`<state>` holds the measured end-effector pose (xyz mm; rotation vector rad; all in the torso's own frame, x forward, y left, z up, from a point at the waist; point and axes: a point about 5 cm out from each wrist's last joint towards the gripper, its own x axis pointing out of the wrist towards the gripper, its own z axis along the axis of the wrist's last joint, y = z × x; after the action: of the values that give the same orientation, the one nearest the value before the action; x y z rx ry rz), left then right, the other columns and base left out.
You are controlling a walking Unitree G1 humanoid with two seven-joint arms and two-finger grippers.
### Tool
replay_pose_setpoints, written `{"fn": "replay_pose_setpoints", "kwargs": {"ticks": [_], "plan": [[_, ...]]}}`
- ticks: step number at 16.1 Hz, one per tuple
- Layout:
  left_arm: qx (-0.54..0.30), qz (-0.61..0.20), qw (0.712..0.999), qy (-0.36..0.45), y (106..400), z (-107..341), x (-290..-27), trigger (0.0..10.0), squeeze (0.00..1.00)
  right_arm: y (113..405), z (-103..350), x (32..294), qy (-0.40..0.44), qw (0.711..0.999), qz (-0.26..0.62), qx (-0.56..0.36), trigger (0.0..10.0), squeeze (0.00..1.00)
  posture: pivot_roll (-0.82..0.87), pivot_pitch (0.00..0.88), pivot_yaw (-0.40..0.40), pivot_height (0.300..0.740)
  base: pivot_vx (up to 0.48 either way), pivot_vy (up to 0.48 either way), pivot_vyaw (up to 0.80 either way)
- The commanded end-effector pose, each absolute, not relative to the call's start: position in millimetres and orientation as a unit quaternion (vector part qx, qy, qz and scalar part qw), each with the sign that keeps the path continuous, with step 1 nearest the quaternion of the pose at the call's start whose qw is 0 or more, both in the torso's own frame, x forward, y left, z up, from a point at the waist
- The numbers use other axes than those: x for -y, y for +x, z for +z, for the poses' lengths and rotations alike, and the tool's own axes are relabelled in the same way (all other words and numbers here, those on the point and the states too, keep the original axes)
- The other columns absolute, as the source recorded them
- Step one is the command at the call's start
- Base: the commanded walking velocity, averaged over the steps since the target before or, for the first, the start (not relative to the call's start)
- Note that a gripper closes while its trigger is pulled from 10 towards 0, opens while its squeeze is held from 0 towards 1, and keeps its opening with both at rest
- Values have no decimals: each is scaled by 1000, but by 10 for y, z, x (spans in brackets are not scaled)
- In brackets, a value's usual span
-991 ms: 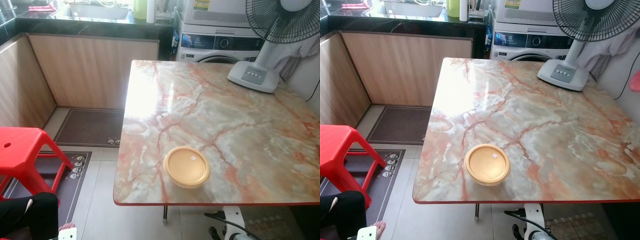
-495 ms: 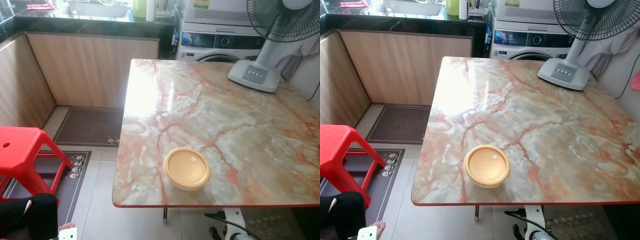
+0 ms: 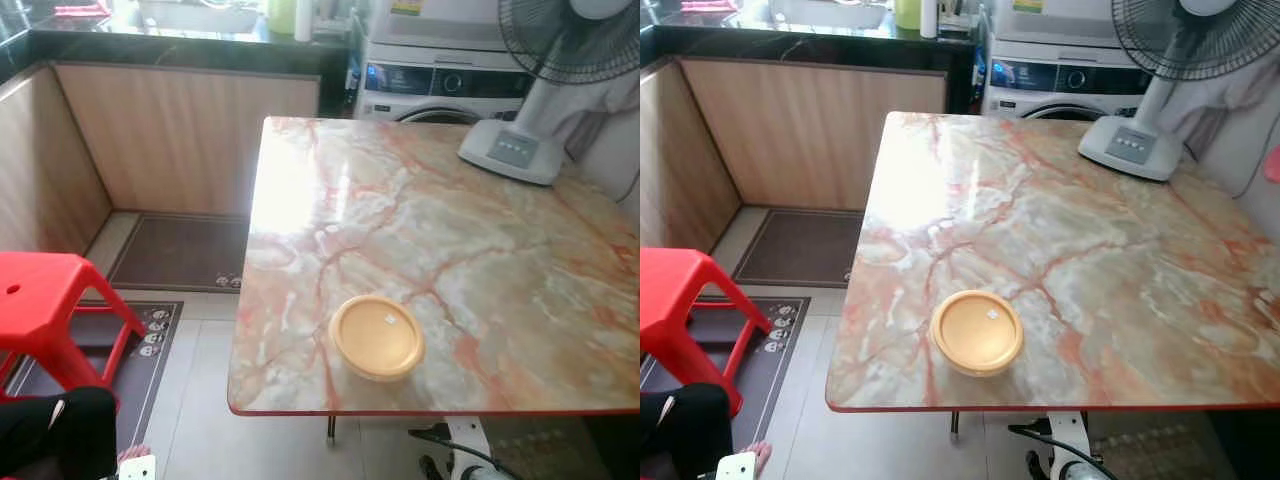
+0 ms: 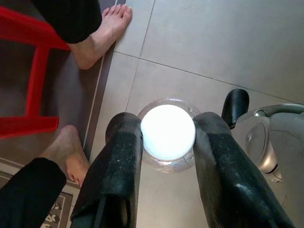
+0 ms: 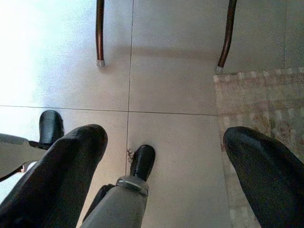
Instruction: Restocking fridge
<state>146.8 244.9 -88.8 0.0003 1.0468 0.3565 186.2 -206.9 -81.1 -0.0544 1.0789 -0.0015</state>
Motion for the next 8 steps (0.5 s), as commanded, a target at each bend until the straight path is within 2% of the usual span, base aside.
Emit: {"fn": "replay_pose_setpoints", "kwargs": {"ticks": [1, 8], "plan": [[-503, 165, 848, -3, 1454, -903, -2420, 10000, 0, 1865, -803, 2103, -28, 857, -4, -515, 10000, 0, 117, 0, -53, 740, 0, 315, 0], [-502, 168, 849, -8, 1464, -901, -2415, 10000, 0, 1876, -796, 2108, -30, 857, -3, -514, 10000, 0, 121, 0, -59, 740, 0, 332, 0]]}}
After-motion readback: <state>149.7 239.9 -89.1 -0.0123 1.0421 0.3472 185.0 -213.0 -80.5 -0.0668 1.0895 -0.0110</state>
